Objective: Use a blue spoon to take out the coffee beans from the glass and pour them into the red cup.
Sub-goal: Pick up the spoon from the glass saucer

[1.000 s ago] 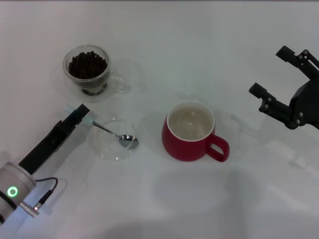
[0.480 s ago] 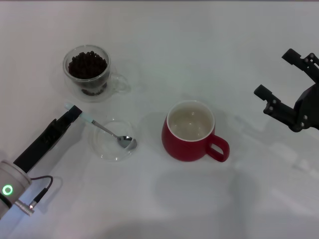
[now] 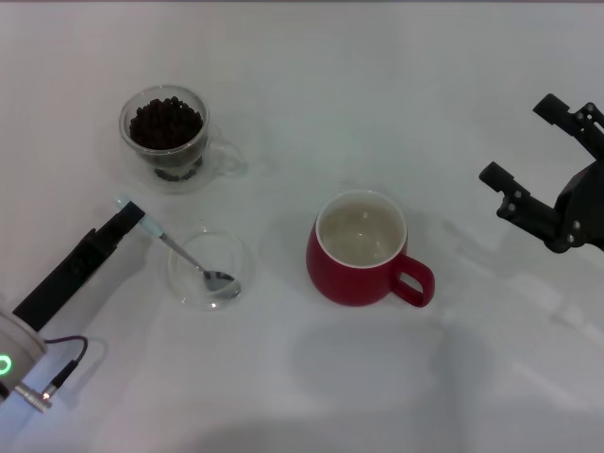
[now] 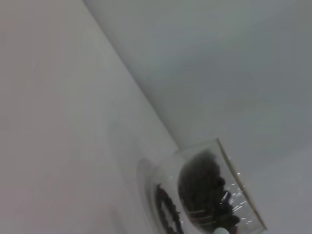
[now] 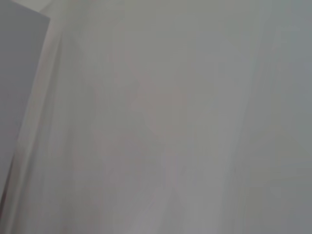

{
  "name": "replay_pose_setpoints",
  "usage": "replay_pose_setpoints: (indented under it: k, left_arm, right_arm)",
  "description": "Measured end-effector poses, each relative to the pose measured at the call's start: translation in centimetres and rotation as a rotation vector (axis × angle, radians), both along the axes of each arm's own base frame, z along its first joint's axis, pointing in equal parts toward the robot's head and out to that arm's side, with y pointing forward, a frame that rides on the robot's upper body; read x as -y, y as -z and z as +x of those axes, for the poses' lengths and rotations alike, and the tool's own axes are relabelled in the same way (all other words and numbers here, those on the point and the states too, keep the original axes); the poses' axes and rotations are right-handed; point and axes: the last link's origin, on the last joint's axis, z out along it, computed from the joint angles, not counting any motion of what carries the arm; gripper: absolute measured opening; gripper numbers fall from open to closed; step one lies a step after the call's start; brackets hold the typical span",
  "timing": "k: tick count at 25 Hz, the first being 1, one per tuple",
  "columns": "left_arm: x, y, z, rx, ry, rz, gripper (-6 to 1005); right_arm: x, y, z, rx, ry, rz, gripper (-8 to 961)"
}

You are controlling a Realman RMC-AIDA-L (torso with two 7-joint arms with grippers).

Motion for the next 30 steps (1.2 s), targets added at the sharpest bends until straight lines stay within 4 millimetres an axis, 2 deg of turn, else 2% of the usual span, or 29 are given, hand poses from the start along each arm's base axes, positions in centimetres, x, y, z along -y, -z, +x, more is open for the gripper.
replay_pose_setpoints:
  k: [7,30]
  left_arm:
    - [0.7,-0.6,-0.2,-0.018,0.035,0.025,126]
    - [1.0,-0.9,-1.0,-0.010,0.009,-0.013,149]
  right_arm:
    - [0.2,0.4,-0.3,0.002,-0.011,-0.003,850]
    - [0.8,0.4,-0.4,-0.007,-0.025,0.002,850]
